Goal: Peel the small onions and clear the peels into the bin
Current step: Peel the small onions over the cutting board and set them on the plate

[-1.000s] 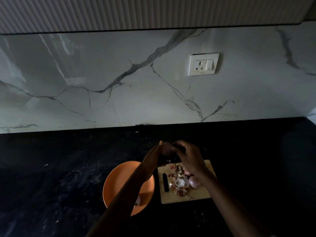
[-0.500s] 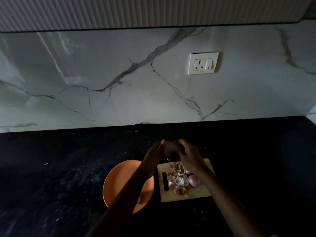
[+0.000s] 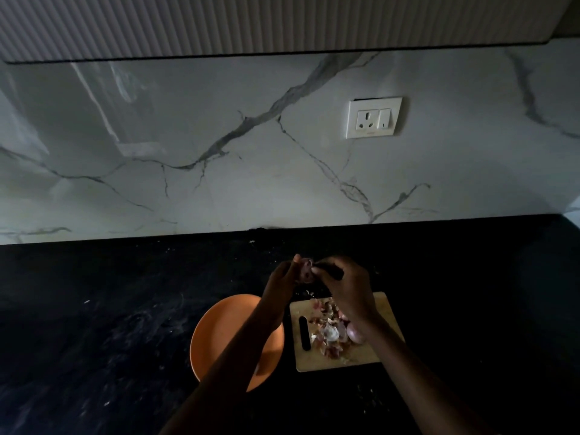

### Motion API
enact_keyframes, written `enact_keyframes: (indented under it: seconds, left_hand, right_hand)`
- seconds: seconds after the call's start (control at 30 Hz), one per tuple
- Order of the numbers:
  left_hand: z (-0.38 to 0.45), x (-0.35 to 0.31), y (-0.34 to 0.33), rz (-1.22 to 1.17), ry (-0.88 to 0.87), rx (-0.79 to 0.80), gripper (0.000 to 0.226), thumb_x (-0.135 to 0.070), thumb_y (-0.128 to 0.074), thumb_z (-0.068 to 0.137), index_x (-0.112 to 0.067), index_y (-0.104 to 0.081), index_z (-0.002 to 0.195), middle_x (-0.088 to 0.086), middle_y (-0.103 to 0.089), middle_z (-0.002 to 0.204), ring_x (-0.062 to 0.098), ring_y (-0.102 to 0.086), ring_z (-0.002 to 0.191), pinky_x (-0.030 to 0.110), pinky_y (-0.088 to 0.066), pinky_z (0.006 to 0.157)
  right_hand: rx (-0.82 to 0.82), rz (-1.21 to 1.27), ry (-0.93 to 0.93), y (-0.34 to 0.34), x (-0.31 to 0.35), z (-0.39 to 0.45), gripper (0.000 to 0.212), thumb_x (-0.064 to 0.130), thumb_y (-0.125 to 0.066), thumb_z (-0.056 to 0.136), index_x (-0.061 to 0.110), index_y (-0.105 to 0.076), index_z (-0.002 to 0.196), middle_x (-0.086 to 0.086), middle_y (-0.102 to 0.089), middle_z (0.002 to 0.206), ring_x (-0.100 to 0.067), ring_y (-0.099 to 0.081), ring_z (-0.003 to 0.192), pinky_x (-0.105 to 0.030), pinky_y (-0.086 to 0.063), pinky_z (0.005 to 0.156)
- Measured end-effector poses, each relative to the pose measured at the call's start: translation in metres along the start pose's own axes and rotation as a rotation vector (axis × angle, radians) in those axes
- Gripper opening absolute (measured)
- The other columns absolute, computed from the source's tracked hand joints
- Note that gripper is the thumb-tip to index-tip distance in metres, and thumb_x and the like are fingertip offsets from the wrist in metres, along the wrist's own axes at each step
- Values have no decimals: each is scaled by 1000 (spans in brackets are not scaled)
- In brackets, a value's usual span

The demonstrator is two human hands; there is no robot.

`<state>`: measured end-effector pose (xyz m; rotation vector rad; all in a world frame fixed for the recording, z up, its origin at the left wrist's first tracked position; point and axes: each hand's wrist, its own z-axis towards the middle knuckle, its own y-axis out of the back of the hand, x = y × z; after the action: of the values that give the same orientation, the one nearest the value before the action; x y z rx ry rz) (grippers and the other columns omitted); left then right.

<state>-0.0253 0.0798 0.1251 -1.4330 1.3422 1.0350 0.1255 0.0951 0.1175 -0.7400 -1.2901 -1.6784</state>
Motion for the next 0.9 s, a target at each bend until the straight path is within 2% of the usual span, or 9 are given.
enact_keyframes:
  seconds: [0.13, 0.27, 0.43, 0.53, 0.67, 0.7, 0.77, 0.83, 0.9]
  left_hand:
    - [-1, 0, -1, 7, 13, -15, 37, -32, -41, 106, -4, -64, 115, 9, -68, 103, -2, -69, 71, 6, -48, 53]
    - [-1, 1, -5, 17, 23, -13, 33, -31, -38, 107, -15, -66, 100, 5, -69, 95, -2, -68, 68, 6, -48, 53]
    - [-3, -1, -4, 40, 28, 26, 38, -28, -34, 108, -9, -67, 103, 4, -69, 91, -2, -69, 68, 7, -49, 57]
    - [-5, -3, -6, 30, 37, 26, 38, -33, -35, 107, -16, -68, 97, 6, -72, 94, 5, -71, 77, 14, -53, 67]
    - [-6, -6, -6, 35, 61, 25, 38, -39, -36, 106, -17, -67, 108, 15, -72, 105, 21, -67, 92, 25, -52, 74]
    - [-5, -6, -5, 35, 57, 26, 41, -41, -36, 106, -14, -66, 113, 21, -70, 110, 26, -65, 95, 30, -50, 77]
    - [-4, -5, -5, 20, 40, 18, 49, -43, -36, 105, -6, -63, 121, 29, -66, 115, 31, -60, 97, 37, -48, 81]
    - [-2, -2, -3, 3, 35, 10, 50, -40, -35, 106, 0, -60, 125, 27, -64, 108, 31, -57, 96, 33, -47, 76]
    - [1, 0, 0, 2, 25, 25, 46, -36, -34, 107, -1, -61, 119, 19, -64, 102, 28, -59, 91, 24, -49, 68]
  right_hand:
    - [6, -93, 63, -1, -3, -2, 15, 27, -75, 89, 17, -73, 100, 6, -71, 96, -5, -66, 89, -22, -55, 75]
    - [32, -170, 102, 1, -3, 1, 16, 28, -72, 89, 17, -71, 101, 5, -71, 96, -9, -67, 88, -24, -55, 74]
    - [72, -364, 213, 7, -6, 2, 16, 22, -64, 96, 13, -65, 109, -4, -66, 104, -20, -64, 95, -27, -47, 75]
    - [90, -405, 234, 7, -6, 2, 16, 18, -60, 97, 10, -62, 111, -6, -63, 107, -22, -63, 97, -26, -44, 76]
    - [97, -322, 180, 10, -3, 3, 15, 15, -57, 99, 9, -62, 112, -6, -64, 107, -22, -62, 97, -27, -44, 77]
    - [93, -292, 160, 10, -2, 4, 16, 15, -56, 99, 8, -62, 112, -6, -64, 107, -21, -62, 97, -25, -43, 77]
    - [96, -218, 89, 11, 1, 3, 17, 18, -54, 101, 10, -61, 115, -2, -63, 105, -16, -61, 95, -14, -41, 74]
    - [111, -111, 8, 13, 4, 3, 19, 23, -55, 102, 14, -61, 118, 5, -63, 103, -4, -60, 91, -2, -40, 70]
    - [159, -28, -4, 15, 3, 3, 22, 24, -62, 98, 18, -62, 119, 9, -65, 106, 2, -61, 96, -2, -43, 74]
